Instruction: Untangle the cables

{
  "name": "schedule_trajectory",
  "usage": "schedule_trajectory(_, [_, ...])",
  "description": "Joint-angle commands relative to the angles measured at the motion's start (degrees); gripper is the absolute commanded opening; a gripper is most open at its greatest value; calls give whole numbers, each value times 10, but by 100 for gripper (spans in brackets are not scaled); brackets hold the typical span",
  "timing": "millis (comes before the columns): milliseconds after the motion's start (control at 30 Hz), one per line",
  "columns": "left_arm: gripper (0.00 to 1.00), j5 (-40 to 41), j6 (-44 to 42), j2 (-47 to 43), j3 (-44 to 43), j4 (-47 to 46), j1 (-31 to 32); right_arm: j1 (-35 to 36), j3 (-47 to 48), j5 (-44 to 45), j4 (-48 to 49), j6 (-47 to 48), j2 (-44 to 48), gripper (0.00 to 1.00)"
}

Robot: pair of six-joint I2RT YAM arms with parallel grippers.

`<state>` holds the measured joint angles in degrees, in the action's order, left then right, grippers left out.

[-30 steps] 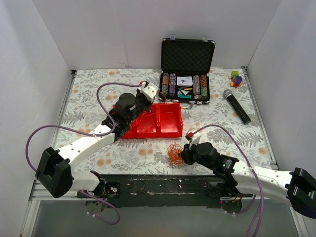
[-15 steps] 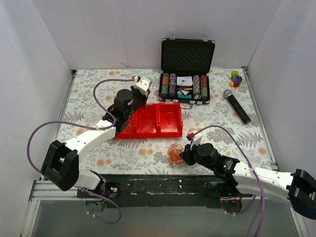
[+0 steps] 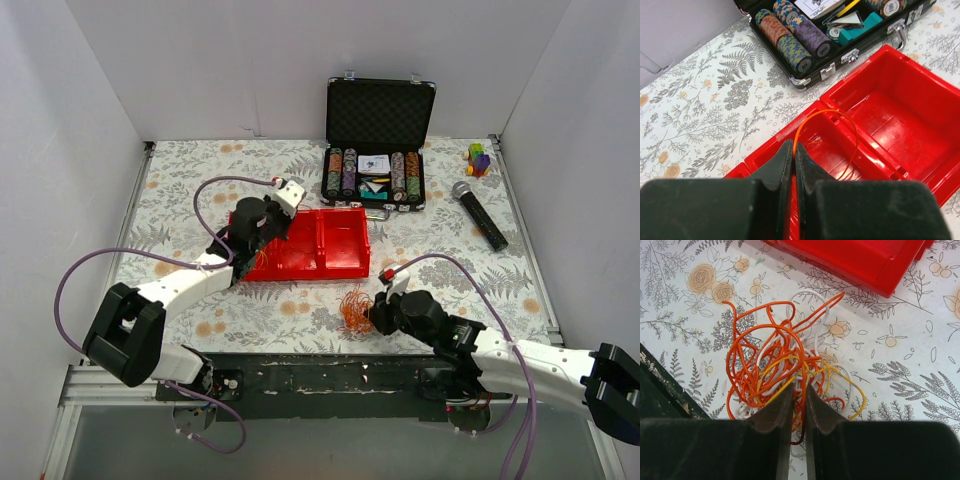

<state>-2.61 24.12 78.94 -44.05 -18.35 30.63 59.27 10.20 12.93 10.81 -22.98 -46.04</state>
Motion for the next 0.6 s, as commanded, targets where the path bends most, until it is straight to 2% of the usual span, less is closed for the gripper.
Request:
schedule_trajectory(0, [0,17,-57,-10,16,-7,12,1,-11,12,7,-8,13,21])
schedule_trajectory(167, [0,59,-93,9,31,-24,30,1,-13,13,8,-9,15,21])
schedule_trajectory(300, [0,131,-116,39,28,-27,41,1,-13,13,8,-8,15,21])
schedule_trajectory(400, [0,182,-87,42,24,-20,38,1,-13,14,7,-9,15,21])
schedule_trajectory(567, [0,178,-27,18,27,32,29,1,-13,13,8,-7,15,21])
